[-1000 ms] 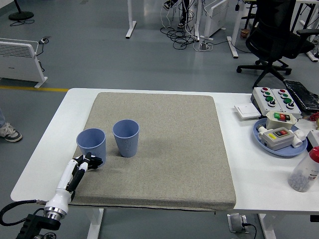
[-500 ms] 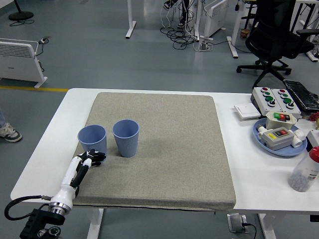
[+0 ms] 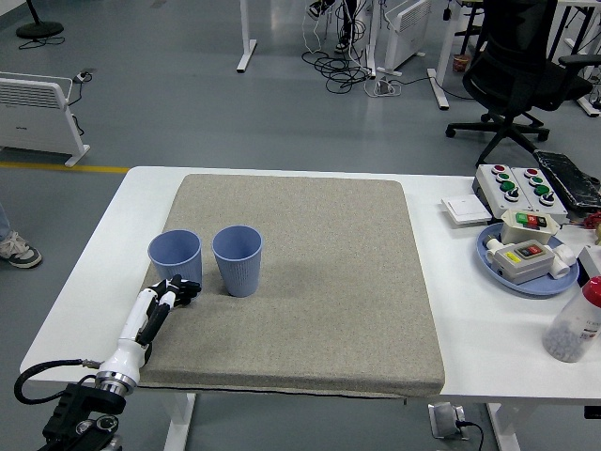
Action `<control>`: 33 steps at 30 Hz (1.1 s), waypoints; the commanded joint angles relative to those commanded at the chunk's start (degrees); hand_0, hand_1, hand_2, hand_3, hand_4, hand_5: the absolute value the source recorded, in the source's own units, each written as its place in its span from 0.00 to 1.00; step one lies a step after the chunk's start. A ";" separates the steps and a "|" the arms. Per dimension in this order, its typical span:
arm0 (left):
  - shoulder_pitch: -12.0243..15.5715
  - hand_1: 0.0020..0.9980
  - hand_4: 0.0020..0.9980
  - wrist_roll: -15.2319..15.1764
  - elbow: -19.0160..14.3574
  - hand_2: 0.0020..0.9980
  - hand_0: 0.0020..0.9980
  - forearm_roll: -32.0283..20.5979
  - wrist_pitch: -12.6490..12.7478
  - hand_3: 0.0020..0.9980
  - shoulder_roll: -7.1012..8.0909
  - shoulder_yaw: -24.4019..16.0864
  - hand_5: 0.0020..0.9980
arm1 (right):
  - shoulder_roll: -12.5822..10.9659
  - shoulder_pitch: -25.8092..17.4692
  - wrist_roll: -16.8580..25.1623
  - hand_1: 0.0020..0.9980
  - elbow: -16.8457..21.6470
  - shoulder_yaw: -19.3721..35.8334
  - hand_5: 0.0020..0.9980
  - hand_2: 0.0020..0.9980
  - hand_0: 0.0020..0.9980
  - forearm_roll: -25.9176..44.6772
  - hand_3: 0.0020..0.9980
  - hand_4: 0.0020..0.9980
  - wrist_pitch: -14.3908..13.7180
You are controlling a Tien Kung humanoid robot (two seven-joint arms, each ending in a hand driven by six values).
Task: Push cup pick cup insert cup
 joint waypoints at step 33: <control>-10.24 0.69 0.57 -1.00 11.78 0.65 0.66 -4.91 -1.15 0.58 0.22 3.97 1.00 | 0.19 0.48 -0.39 0.67 0.05 0.93 0.38 0.70 0.73 -1.67 0.59 0.16 0.35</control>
